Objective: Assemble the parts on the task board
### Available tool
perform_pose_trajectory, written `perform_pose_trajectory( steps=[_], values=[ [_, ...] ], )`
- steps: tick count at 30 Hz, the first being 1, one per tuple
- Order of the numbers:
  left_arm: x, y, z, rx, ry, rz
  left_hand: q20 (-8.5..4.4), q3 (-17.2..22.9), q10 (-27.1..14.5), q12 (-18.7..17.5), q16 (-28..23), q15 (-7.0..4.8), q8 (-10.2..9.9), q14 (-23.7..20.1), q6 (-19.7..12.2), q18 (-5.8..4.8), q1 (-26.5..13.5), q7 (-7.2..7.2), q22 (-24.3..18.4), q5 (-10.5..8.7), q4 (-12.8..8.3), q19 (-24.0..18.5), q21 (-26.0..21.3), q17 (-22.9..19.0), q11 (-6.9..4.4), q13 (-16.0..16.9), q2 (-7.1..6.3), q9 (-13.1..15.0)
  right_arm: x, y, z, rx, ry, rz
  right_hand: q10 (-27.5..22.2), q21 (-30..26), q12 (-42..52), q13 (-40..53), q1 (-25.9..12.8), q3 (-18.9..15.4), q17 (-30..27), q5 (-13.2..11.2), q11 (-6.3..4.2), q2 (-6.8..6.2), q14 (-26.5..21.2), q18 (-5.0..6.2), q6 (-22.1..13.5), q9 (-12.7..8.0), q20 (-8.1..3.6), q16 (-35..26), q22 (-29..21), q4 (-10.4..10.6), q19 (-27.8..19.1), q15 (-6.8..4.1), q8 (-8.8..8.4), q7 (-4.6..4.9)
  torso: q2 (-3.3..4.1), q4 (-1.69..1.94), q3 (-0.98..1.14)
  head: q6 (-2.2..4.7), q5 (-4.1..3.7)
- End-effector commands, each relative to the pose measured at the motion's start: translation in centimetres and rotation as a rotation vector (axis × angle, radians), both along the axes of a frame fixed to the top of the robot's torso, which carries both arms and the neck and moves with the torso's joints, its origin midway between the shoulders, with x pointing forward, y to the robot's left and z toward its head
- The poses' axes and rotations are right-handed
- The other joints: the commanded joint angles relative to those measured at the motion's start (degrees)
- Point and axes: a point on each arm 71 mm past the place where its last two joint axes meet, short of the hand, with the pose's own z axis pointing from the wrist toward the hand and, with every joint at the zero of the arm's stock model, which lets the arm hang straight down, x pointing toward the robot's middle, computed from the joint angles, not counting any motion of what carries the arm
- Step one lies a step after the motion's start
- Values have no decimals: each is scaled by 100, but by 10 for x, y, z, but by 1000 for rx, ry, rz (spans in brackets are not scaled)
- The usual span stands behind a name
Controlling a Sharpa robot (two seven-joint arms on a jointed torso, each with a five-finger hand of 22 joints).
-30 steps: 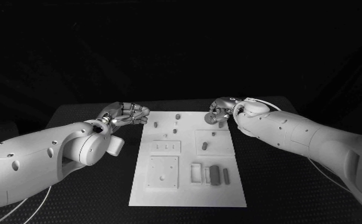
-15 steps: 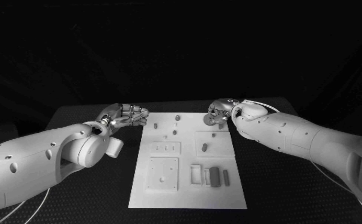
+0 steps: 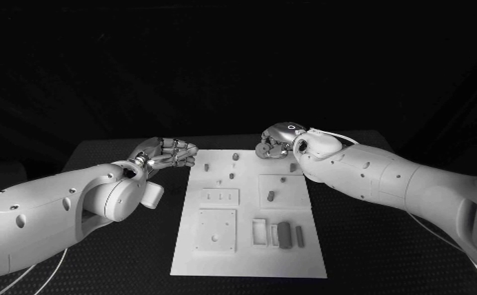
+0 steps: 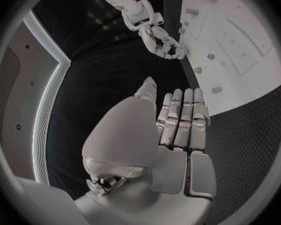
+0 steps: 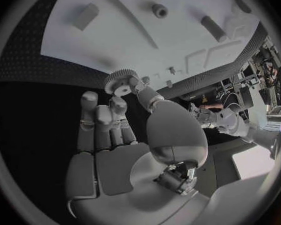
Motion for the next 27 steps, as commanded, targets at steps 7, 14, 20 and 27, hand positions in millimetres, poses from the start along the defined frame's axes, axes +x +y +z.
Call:
perform_pose_trajectory(
  steps=[7,14,20,27],
  values=[
    [0,-2,2,-11,-9,-9,2,43,25,-42,-41,35,-26,-6,19,-42,-54,-5,-9,6,2,17,-37,7,0,-4,-17,-9,-9,46,7,-45,-99,93,36,27,49,-37,-18,-45,19,14,-29,-97,78,83,678,-16,-22,13,76,8,71,-23,11,61,6,-1,3,36,55],
    [0,-5,2,-12,-9,-14,2,44,27,-44,-43,34,-26,-5,20,-42,-52,-5,-9,7,2,17,-37,9,0,-4,-16,-9,-14,70,0,-82,-131,136,58,25,55,-66,-27,-37,49,17,-36,-129,128,83,693,-26,-33,4,67,11,99,-29,11,55,4,14,3,40,76],
    [1,-5,1,-11,-10,-13,2,45,28,-46,-44,34,-26,-5,20,-42,-52,-5,-9,7,2,17,-37,10,0,-4,-15,-9,-19,85,-11,-97,-120,160,69,23,58,-80,-29,-32,49,17,-38,-140,145,83,696,-32,-39,0,62,11,112,-32,9,53,6,20,3,18,89],
    [1,-6,1,-12,-10,-15,2,46,29,-48,-46,34,-27,-5,20,-42,-51,-5,-9,6,2,17,-38,12,-1,-4,-15,-9,-21,95,-18,-119,-113,176,76,21,60,-91,-31,-27,63,17,-40,-140,166,83,699,-36,-43,-5,59,13,122,-34,7,51,7,13,5,14,126]
  ],
)
